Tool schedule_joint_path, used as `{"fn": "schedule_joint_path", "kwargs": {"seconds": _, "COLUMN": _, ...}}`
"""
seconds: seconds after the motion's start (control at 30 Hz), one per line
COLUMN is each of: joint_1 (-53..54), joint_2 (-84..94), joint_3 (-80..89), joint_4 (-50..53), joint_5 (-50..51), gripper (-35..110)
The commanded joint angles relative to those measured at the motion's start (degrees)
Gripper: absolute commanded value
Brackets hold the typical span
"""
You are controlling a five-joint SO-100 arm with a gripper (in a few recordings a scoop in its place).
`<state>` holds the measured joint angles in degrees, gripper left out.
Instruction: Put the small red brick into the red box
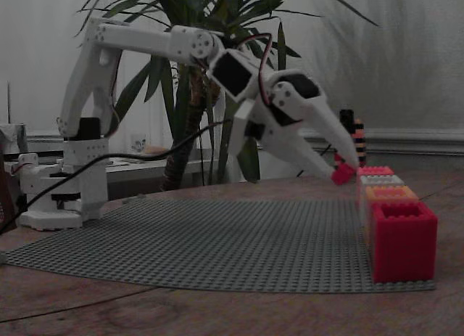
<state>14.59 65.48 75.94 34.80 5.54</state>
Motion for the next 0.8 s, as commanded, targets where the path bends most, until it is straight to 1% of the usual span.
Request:
{"fn": "schedule_joint_path", "kwargs": {"seconds": 0.0, "joint_1": 1.7, "joint_2": -0.6, "joint_3": -9.6, "joint_4": -2.1, "joint_5": 1.7, "gripper": 0}}
{"fn": "schedule_joint_path", "kwargs": {"seconds": 0.1, "joint_1": 1.6, "joint_2": -3.7, "joint_3": -13.4, "joint_4": -3.0, "joint_5": 2.4, "gripper": 0}}
{"fn": "schedule_joint_path", "kwargs": {"seconds": 0.47, "joint_1": 1.6, "joint_2": -14.2, "joint_3": -28.0, "joint_4": 1.8, "joint_5": 3.9, "gripper": 1}}
{"fn": "schedule_joint_path", "kwargs": {"seconds": 0.57, "joint_1": 1.5, "joint_2": -15.8, "joint_3": -29.4, "joint_4": 1.8, "joint_5": 3.3, "gripper": 6}}
{"fn": "schedule_joint_path", "kwargs": {"seconds": 0.67, "joint_1": 1.5, "joint_2": -17.2, "joint_3": -30.8, "joint_4": 1.7, "joint_5": 3.3, "gripper": 19}}
{"fn": "schedule_joint_path", "kwargs": {"seconds": 0.77, "joint_1": 1.5, "joint_2": -17.6, "joint_3": -31.0, "joint_4": 1.7, "joint_5": 3.4, "gripper": 22}}
